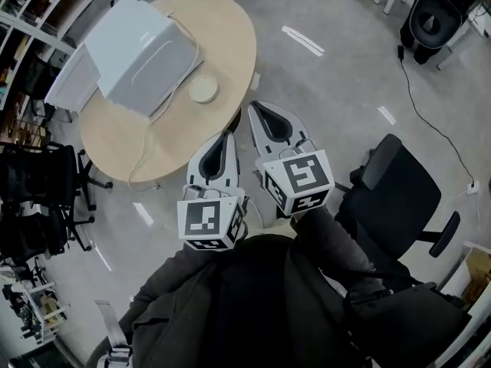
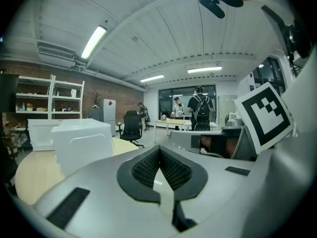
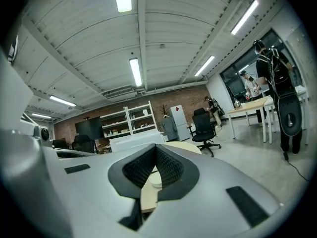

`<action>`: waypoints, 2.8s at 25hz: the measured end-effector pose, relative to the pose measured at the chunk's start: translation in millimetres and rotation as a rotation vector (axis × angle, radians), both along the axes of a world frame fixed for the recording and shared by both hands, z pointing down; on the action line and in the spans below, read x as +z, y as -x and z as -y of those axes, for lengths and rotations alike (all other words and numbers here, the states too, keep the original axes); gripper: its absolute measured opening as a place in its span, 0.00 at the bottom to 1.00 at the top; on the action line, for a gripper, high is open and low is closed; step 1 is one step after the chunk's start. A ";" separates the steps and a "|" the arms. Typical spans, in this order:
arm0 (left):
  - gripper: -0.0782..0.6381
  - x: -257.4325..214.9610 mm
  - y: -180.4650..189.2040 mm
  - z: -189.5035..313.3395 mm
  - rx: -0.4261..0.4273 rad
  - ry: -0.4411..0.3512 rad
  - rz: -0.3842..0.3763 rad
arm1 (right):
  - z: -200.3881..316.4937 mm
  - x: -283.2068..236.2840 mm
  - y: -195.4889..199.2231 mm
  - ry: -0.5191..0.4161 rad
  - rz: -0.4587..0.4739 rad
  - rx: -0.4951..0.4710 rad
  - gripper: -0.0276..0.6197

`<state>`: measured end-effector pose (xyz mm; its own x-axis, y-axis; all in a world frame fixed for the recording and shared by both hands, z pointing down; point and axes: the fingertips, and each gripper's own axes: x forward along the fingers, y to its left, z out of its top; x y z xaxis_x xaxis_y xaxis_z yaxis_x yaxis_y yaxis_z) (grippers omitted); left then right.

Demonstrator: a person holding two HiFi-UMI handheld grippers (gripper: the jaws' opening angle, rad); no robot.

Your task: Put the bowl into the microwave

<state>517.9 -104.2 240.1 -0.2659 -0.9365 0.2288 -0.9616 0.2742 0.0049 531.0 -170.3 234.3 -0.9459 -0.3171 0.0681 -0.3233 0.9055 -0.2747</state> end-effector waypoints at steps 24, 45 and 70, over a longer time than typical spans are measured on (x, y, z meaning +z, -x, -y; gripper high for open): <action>0.12 73.8 151.7 80.6 -0.080 0.073 -0.129 | 69.5 101.3 134.7 0.083 -0.185 -0.091 0.05; 0.12 37.4 257.4 107.2 -0.220 0.015 -0.141 | 108.4 57.0 261.9 0.009 -0.181 -0.235 0.05; 0.34 212.7 304.0 53.9 -0.379 0.144 -0.481 | 83.7 226.2 273.5 0.248 -0.359 -0.272 0.16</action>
<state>213.9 -158.1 452.8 -0.4098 -0.7480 0.5220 -0.6968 0.6260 0.3501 257.6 -253.9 460.4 -0.8953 0.0044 0.4454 -0.1982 0.8916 -0.4072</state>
